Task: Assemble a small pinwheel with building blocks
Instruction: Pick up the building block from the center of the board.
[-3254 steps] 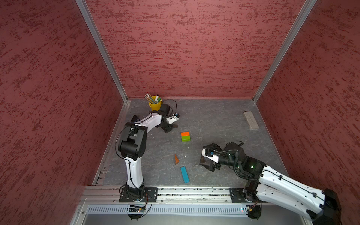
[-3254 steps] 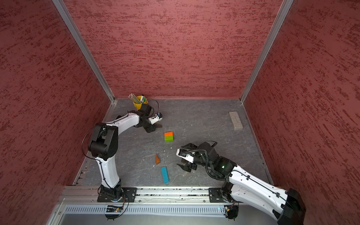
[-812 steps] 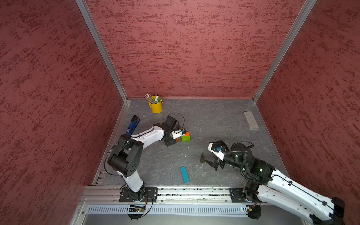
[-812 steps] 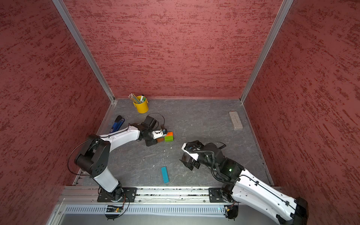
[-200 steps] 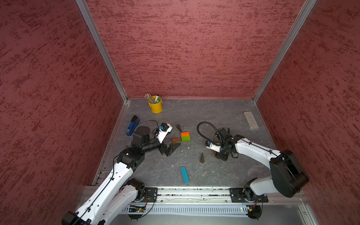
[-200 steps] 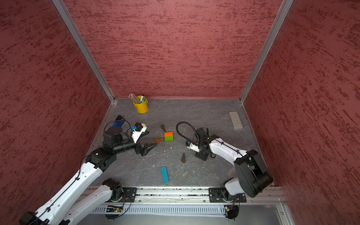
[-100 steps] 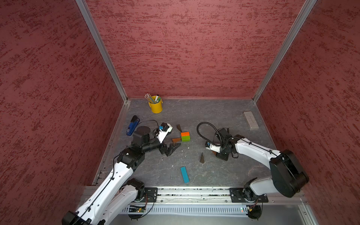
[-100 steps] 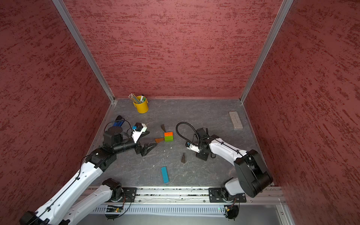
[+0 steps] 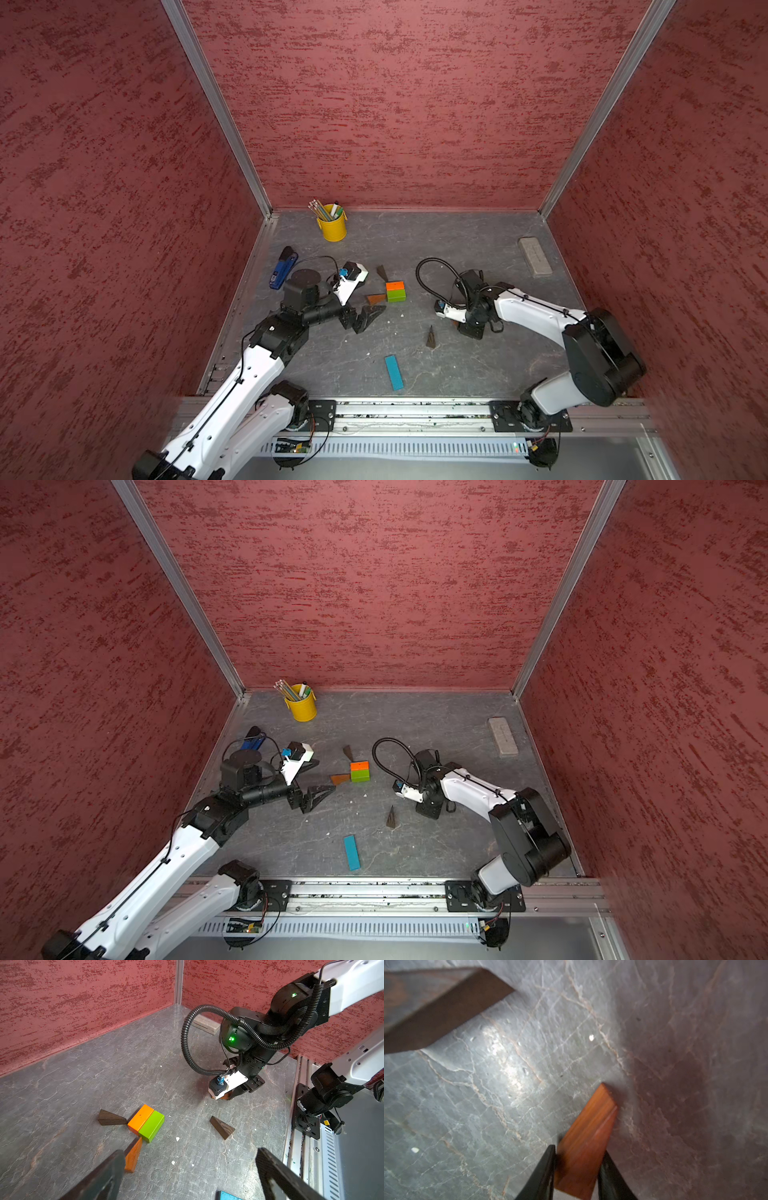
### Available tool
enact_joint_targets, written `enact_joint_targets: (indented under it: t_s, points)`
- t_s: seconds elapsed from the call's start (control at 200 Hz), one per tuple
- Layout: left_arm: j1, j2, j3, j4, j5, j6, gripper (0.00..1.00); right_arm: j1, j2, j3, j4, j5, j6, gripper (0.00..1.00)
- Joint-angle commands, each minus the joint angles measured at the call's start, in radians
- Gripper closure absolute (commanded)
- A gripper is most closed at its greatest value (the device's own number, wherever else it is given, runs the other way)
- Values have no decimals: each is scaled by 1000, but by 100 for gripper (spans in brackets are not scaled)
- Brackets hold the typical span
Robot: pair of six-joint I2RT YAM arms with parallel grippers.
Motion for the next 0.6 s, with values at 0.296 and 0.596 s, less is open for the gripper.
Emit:
enact_joint_targets:
  t_s: [0.296,0.596]
  points:
    - [5,-5,-12,14,9,2,0,-4,-6,29,-20,-44,-28,73]
    - [11,1,-3,0,-106,-29,0,-5,-3,117,-11,50,-141,72]
